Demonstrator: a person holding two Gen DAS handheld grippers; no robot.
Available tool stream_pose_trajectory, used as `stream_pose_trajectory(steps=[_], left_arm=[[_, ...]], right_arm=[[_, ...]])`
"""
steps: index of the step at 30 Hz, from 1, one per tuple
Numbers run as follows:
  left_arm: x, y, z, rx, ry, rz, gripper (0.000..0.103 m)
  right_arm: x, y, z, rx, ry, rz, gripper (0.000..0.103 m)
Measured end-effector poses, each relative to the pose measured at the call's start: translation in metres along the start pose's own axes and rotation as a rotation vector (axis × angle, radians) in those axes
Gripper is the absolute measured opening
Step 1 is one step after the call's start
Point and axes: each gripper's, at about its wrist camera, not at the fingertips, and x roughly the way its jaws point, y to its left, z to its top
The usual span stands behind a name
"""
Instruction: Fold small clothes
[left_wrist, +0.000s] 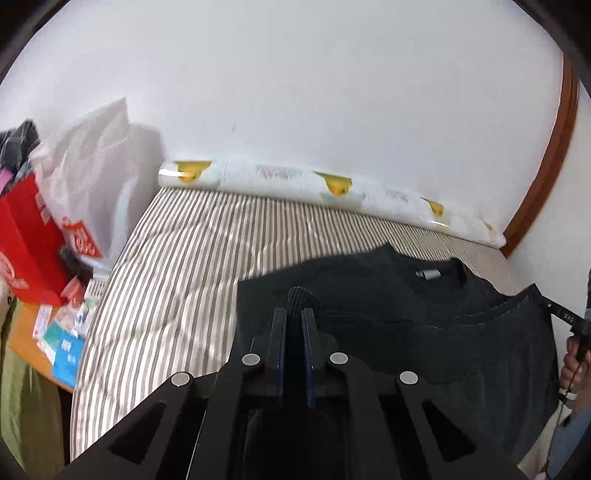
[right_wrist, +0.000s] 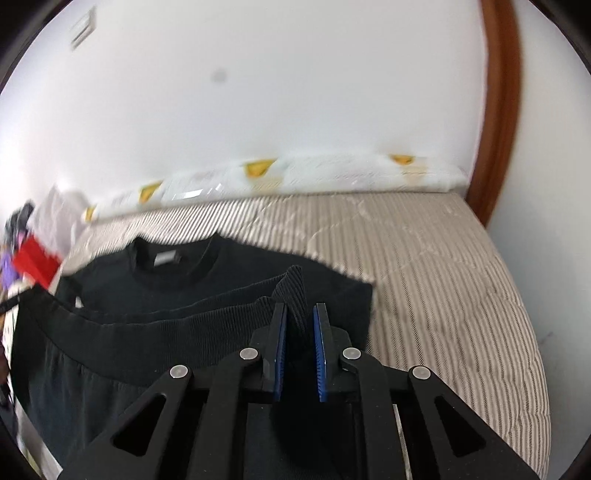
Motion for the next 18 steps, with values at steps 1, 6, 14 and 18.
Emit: stream_pose_trajectory(steps=[1, 6, 14, 18], left_arm=[[0.006, -0.001, 0.003, 0.002, -0.001, 0.009, 0.008], [0.043, -0.010, 0.012, 0.017, 0.026, 0.073, 0.008], [0.075, -0.007, 0.005, 0.018, 0.084, 0.096, 0.007], [0.072, -0.008, 0.005, 0.030, 0.098, 0.096, 0.010]], right_arm=[[0.005, -0.002, 0.004, 0.016, 0.002, -0.004, 0.013], [0.036, -0.009, 0.011, 0.043, 0.038, -0.026, 0.013], [0.076, -0.020, 0.004, 0.070, 0.113, -0.049, 0.013], [0.074, -0.017, 0.007, 0.054, 0.133, -0.074, 0.019]])
